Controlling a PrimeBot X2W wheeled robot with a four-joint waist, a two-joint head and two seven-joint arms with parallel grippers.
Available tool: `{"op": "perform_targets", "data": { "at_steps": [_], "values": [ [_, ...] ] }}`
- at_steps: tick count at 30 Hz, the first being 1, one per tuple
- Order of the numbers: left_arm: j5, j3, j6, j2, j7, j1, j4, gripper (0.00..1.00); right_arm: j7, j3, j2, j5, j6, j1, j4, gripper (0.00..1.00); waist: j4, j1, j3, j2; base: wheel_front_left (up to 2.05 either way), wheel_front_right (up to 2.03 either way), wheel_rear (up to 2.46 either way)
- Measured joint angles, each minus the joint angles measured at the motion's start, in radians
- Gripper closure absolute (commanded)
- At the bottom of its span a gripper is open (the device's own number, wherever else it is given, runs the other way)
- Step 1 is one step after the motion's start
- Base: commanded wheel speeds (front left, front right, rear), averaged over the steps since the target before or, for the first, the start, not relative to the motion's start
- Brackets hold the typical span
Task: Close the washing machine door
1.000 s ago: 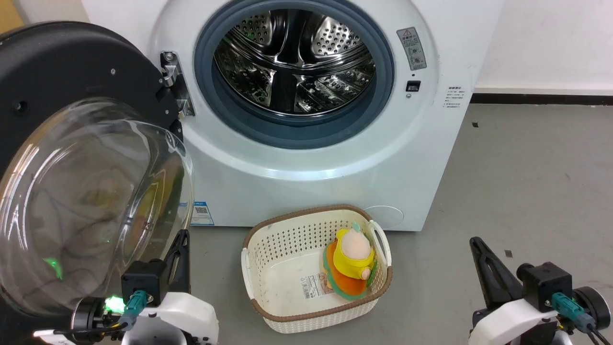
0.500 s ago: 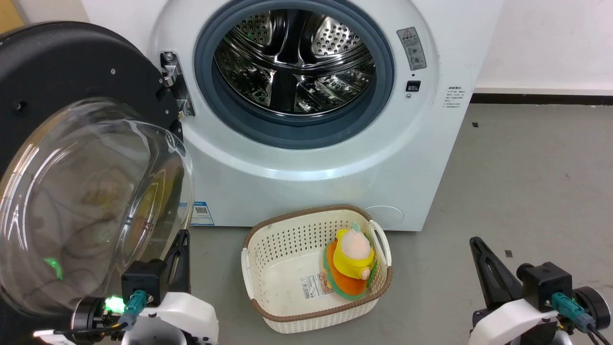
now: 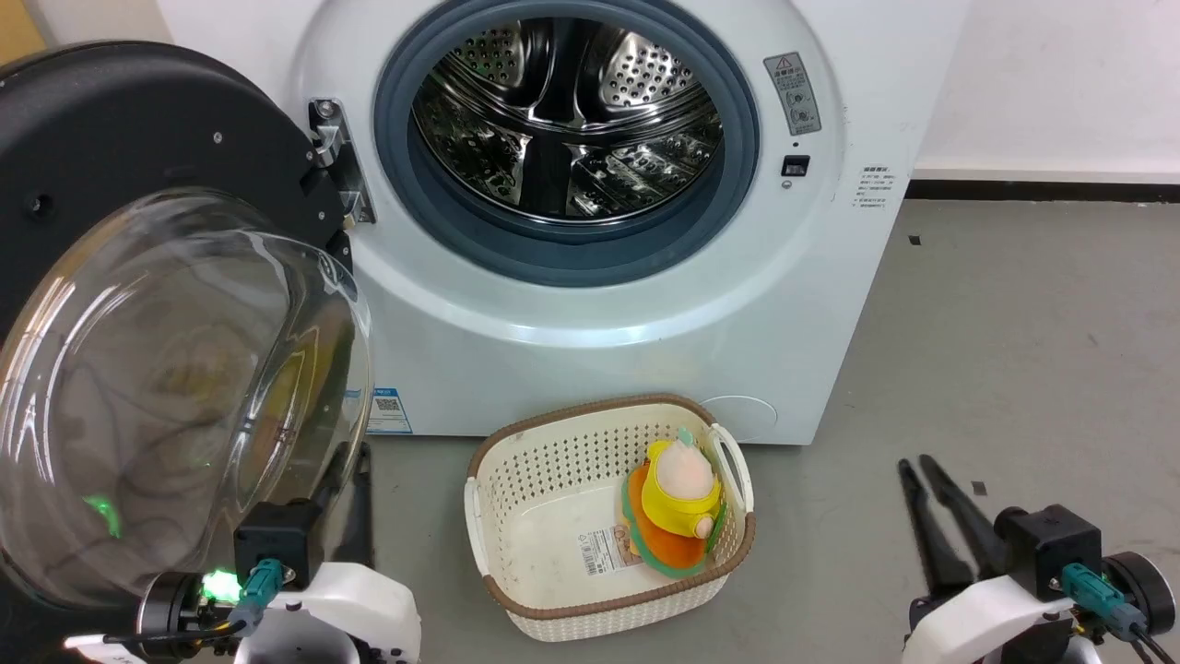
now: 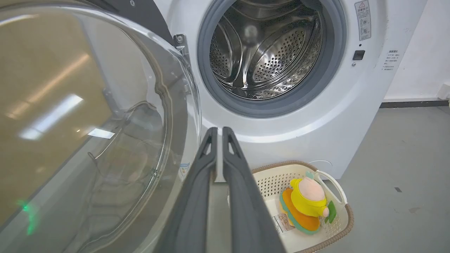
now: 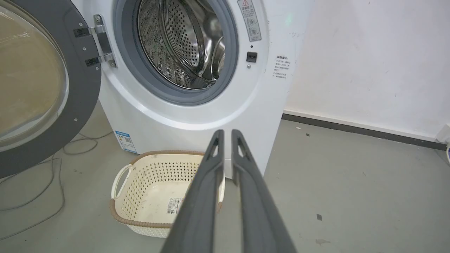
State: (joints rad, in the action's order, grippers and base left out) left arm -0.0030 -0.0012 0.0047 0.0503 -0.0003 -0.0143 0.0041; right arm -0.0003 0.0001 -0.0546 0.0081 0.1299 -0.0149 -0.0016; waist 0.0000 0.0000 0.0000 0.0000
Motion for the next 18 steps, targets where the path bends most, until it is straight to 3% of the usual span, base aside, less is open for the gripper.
{"op": "perform_targets", "data": {
  "at_steps": [8,9,10,11,18],
  "values": [
    [0.000,-0.006,0.011,0.000,-0.005,0.000,0.001,0.00,-0.006,-0.007,0.000,0.007,0.000,0.000,0.000,0.00,0.000,0.0000,0.001,0.0000,0.00,0.00,0.00],
    [0.000,-0.007,0.013,0.000,-0.009,0.000,0.001,0.50,-0.009,-0.009,0.000,0.010,0.000,0.000,0.000,0.00,0.001,0.0000,0.002,0.0000,0.00,0.00,0.00],
    [0.000,-0.009,0.017,0.000,-0.011,0.000,0.000,0.93,-0.011,-0.011,0.000,0.011,0.000,0.000,0.000,0.00,0.001,0.0000,0.002,0.0000,0.00,0.00,0.00],
    [0.000,-0.010,0.020,0.000,-0.011,0.000,0.000,1.00,-0.011,-0.013,0.000,0.011,0.000,0.000,0.000,0.00,0.001,0.0000,0.002,0.0000,0.00,0.00,0.00],
    [0.000,-0.014,0.031,0.000,-0.028,-0.002,-0.007,1.00,-0.027,-0.025,0.000,0.022,0.000,0.000,0.000,0.00,0.007,-0.0001,0.004,0.0000,0.00,0.00,0.00]
  ]
}}
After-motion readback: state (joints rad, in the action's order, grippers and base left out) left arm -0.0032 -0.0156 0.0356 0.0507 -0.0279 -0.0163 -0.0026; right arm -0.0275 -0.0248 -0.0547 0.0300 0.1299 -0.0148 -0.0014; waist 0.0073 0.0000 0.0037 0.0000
